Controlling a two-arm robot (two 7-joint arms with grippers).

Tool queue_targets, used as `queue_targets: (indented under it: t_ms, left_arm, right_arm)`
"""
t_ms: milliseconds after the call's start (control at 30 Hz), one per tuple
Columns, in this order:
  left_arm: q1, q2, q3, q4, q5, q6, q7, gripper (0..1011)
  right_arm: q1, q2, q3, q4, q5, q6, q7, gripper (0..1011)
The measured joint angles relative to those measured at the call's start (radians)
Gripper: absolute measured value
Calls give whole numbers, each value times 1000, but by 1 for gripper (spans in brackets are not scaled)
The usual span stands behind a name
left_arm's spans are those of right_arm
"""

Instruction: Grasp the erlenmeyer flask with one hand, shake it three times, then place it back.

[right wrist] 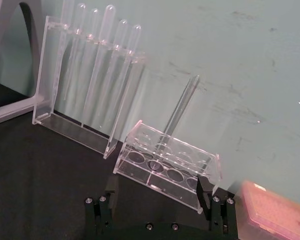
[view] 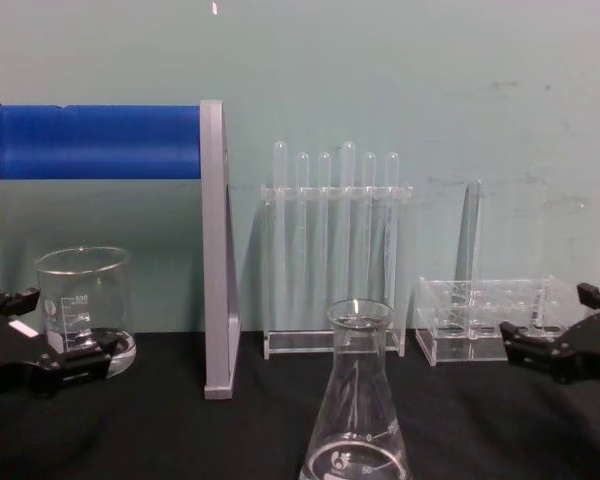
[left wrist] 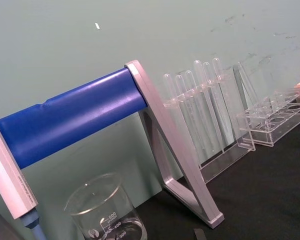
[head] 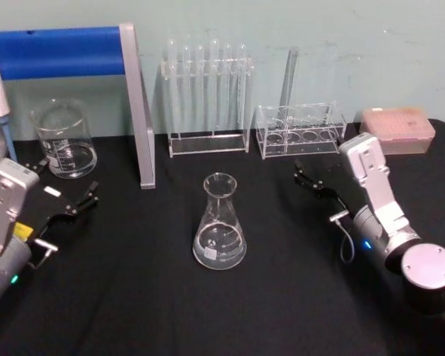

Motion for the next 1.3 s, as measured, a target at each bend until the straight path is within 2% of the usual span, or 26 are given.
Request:
queue_targets:
  t_ms: [367,1300]
  left_arm:
    - [0,0,0,0,0,0,0,1001]
    - [0,0,0,0,0,0,0,1001]
  right_arm:
    - [9,-17,0,25,-46,-1,11,1003]
    - [9,-16,-2,25,-46,0,10,1003]
